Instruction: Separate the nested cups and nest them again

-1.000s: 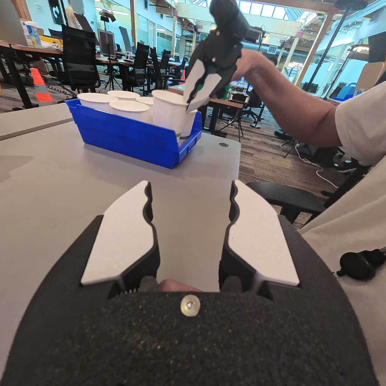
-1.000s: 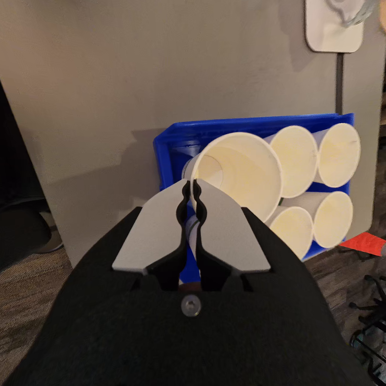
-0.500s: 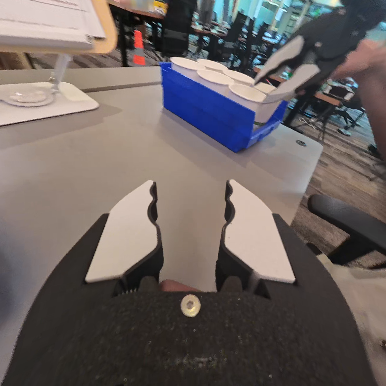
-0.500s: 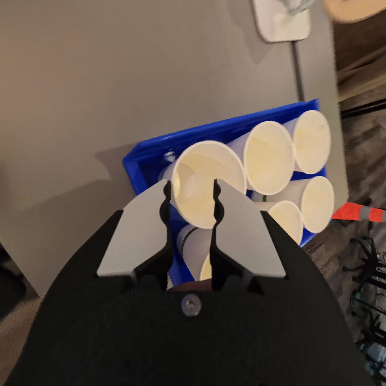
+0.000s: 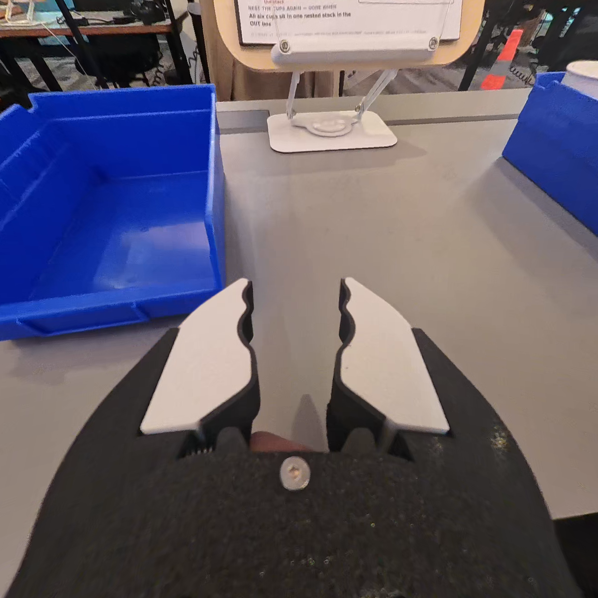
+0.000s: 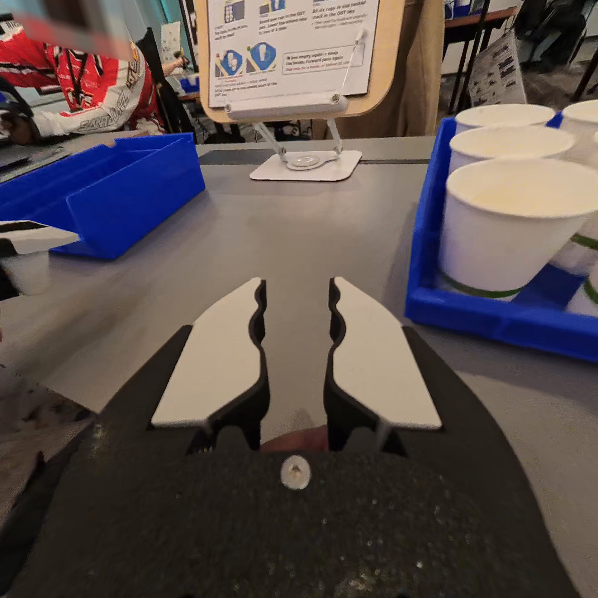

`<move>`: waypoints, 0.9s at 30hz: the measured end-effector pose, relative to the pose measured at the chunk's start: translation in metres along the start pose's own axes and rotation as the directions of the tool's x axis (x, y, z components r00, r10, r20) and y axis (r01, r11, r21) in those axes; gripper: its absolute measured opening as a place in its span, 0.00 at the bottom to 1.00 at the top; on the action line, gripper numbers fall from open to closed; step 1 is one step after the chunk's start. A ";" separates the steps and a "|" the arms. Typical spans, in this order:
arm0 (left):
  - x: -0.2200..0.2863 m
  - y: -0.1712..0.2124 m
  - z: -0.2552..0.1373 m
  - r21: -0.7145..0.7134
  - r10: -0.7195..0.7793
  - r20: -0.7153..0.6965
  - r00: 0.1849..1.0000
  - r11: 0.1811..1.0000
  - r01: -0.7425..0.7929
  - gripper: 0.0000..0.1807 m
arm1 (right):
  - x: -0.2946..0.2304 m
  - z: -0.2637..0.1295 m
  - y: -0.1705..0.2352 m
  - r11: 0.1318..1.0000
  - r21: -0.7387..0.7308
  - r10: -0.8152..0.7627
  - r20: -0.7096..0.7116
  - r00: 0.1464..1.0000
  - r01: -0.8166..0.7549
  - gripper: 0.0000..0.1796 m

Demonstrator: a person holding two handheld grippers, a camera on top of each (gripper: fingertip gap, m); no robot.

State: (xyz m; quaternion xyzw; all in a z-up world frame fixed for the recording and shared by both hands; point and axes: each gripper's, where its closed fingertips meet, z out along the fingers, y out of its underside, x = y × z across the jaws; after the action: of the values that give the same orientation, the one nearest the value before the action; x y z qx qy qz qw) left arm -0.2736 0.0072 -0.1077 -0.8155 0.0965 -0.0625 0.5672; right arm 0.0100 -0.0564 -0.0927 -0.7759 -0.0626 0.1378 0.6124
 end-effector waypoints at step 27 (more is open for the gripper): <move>0.362 -0.017 0.081 -0.050 -0.042 -0.488 0.872 0.999 0.019 0.32 | 0.273 -0.063 0.001 0.995 -0.063 0.035 -0.468 0.883 -0.072 0.22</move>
State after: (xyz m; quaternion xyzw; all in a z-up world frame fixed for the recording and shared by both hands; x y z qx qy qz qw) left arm 0.0975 0.0041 -0.1231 -0.7869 0.2252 -0.2735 0.5053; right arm 0.2889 -0.0428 -0.1181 -0.8111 0.1025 -0.0385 0.5746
